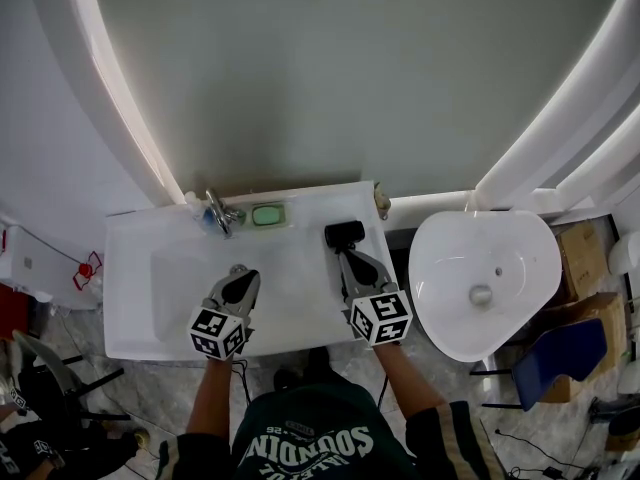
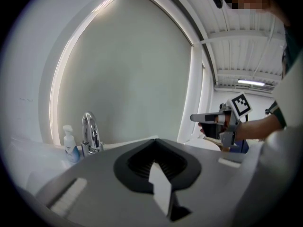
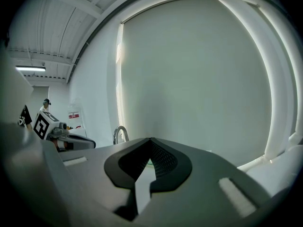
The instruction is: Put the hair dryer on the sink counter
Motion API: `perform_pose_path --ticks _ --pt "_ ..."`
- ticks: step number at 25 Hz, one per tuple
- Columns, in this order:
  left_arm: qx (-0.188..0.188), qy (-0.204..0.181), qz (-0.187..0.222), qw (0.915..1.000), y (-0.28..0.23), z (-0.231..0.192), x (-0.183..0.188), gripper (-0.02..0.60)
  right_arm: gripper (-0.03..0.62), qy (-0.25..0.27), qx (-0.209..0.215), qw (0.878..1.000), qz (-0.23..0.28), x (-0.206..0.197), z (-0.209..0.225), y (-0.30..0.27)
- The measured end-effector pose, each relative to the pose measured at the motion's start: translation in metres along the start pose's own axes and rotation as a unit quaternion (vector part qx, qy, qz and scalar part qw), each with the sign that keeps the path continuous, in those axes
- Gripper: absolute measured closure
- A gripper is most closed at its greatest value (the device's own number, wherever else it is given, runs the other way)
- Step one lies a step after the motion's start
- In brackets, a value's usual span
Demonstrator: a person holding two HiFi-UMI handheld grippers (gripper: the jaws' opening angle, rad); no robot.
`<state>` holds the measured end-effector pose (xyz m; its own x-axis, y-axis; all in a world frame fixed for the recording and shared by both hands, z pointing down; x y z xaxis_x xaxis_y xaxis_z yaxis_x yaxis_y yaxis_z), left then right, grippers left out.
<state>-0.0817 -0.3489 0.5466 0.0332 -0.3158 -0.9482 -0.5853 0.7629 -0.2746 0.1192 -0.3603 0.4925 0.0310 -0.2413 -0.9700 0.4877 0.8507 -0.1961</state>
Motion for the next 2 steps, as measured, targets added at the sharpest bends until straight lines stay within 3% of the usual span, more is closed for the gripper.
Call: perform_pose_path --ticks 2 --pt "0.000 0.001 -0.001 1.0000 -0.0009 -0.0001 -0.0013 0.529 0.589 0.000 0.000 1.000 -0.001 -0.0010 0.0010 -0.0010"
Point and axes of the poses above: the fingertips, and each gripper's own axes: y backward along the fingers, z to its right, x out of its top, the point moved 1 cm from there along y, backward along the fingers, and after that the axes turned 5 degrees about x, right-handed, at the moved point
